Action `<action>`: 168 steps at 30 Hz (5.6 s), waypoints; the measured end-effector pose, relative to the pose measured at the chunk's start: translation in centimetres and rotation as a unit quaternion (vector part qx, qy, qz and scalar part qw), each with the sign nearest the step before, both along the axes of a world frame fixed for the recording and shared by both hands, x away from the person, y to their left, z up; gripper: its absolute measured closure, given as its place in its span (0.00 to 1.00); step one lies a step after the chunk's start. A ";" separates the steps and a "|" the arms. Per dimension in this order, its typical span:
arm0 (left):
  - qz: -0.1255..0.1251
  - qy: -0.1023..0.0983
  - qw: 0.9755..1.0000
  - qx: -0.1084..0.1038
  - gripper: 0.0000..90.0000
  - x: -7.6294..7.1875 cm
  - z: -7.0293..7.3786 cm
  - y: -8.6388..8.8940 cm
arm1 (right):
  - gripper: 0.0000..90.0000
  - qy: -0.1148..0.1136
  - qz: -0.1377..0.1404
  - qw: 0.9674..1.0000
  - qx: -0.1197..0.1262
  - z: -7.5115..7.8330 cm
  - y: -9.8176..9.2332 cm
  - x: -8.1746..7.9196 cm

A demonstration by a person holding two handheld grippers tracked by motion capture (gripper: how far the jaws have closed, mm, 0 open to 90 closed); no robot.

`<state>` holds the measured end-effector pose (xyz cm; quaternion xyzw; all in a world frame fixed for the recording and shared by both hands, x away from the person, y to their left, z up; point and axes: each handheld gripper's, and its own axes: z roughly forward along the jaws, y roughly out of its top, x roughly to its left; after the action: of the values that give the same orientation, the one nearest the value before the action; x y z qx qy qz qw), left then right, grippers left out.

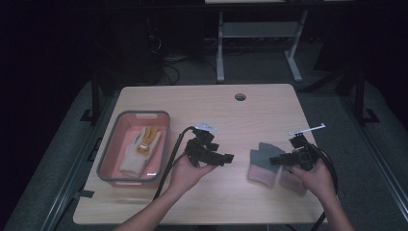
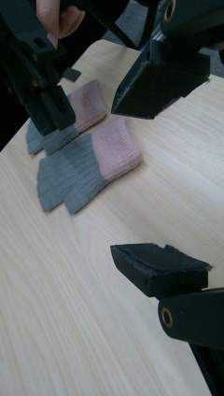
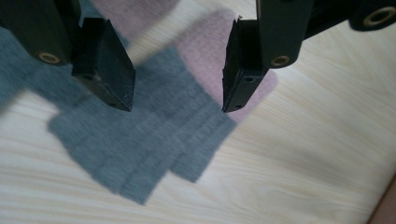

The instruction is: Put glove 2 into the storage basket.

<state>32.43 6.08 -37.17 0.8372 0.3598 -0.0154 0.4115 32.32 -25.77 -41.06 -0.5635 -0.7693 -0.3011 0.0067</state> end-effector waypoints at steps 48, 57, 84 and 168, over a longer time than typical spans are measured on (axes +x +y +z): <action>-0.029 0.005 1.000 -0.009 0.30 -1.5 -1.4 -3.9 | 0.68 0.043 -0.068 0.986 -0.144 -3.0 -3.4 -1.5; -0.034 0.016 0.999 -0.013 0.30 -1.9 -2.0 -4.6 | 0.82 0.030 -0.083 0.990 -0.114 -3.2 -3.7 -1.7; -0.028 0.017 0.999 -0.012 0.30 -1.6 -2.2 -4.6 | 0.95 0.022 -0.094 0.992 -0.075 -2.2 -4.7 -2.4; 0.009 0.131 0.991 0.007 0.40 1.7 -8.3 -9.3 | 0.56 0.042 -0.114 0.991 0.059 -3.4 -1.4 -0.7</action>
<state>34.15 -3.25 -45.52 0.8276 0.4179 -0.1190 0.3554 31.62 -27.15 -44.51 -0.6583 -0.6799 -0.3207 0.0377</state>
